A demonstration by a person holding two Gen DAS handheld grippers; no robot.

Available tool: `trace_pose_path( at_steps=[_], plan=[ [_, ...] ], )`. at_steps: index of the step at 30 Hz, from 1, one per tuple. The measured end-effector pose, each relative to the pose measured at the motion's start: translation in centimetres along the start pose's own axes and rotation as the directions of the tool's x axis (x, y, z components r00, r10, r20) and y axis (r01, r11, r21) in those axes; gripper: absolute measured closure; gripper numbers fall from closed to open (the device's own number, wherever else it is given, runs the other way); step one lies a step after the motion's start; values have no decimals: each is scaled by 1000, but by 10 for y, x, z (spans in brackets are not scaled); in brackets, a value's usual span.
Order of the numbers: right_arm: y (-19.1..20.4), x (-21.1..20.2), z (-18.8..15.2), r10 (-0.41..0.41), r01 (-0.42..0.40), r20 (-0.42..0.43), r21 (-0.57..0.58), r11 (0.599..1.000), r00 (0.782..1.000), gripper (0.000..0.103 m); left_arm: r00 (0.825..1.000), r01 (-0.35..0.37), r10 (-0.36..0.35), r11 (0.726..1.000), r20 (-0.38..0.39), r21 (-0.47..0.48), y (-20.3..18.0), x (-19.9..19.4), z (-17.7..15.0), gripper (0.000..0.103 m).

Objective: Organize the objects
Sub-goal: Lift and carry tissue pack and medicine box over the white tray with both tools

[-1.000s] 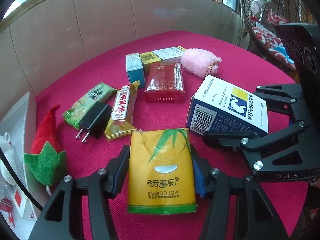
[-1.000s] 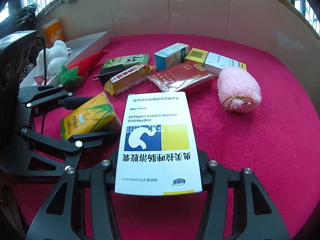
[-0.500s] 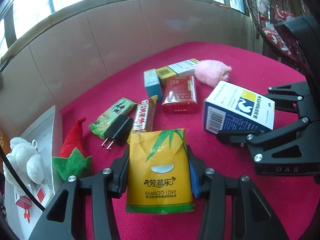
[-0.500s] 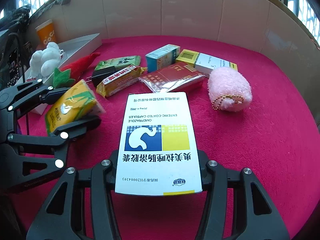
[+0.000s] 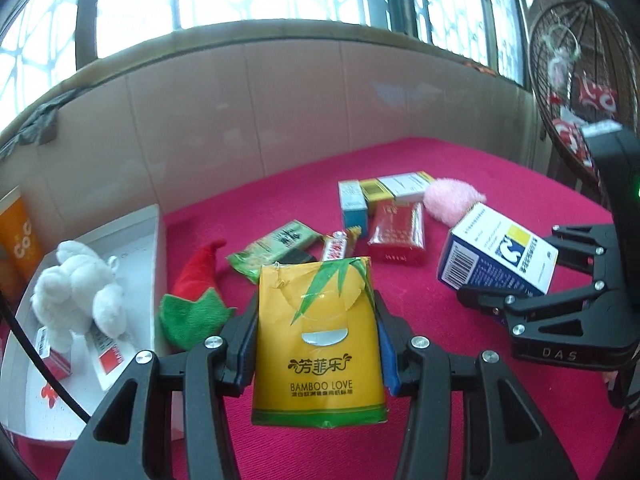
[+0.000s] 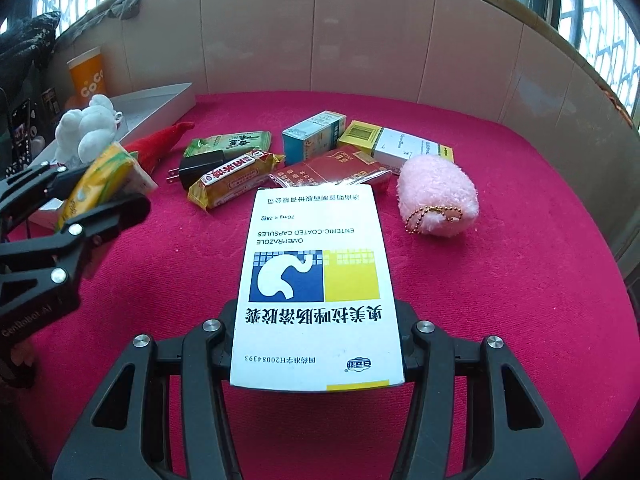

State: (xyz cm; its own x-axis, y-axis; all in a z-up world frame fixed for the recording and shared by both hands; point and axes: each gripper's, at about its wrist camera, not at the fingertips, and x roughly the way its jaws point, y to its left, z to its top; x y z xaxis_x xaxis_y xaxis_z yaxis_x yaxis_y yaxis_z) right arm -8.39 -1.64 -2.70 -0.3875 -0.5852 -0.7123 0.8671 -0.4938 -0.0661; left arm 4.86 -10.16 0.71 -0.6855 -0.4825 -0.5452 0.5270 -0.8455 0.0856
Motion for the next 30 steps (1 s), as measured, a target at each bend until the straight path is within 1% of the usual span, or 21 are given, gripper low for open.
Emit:
trace_pose_path(
  at_steps=[2, 5, 9, 12, 19, 24, 30],
  plan=[
    [4, -3, 0, -31, 31, 12, -15, 999, 999, 52, 1000, -1, 2, 1000, 10, -28, 6, -4, -1, 54],
    [10, -8, 0, -74, 75, 32, -41, 996, 997, 52, 1000, 0, -1, 998, -7, -64, 17, -5, -3, 55],
    [17, -11, 3, -71, 72, 32, -27, 997, 997, 52, 999, -36, 36, 995, -3, -90, 30, -12, -6, 55],
    [28, -14, 8, -71, 72, 42, -41, 997, 997, 52, 999, -37, 38, 992, 10, -124, 40, -20, -7, 55],
    [52, -26, 20, -65, 70, 75, -77, 995, 995, 52, 995, -63, 76, 980, 61, -190, 65, -44, -5, 55],
    [71, -36, 27, -75, 88, 111, -120, 989, 991, 52, 990, -93, 116, 967, 86, -238, 86, -59, -6, 55],
    [95, -42, 34, -124, 152, 149, -197, 969, 981, 52, 982, -127, 163, 945, 98, -300, 112, -73, -13, 55]
  ],
)
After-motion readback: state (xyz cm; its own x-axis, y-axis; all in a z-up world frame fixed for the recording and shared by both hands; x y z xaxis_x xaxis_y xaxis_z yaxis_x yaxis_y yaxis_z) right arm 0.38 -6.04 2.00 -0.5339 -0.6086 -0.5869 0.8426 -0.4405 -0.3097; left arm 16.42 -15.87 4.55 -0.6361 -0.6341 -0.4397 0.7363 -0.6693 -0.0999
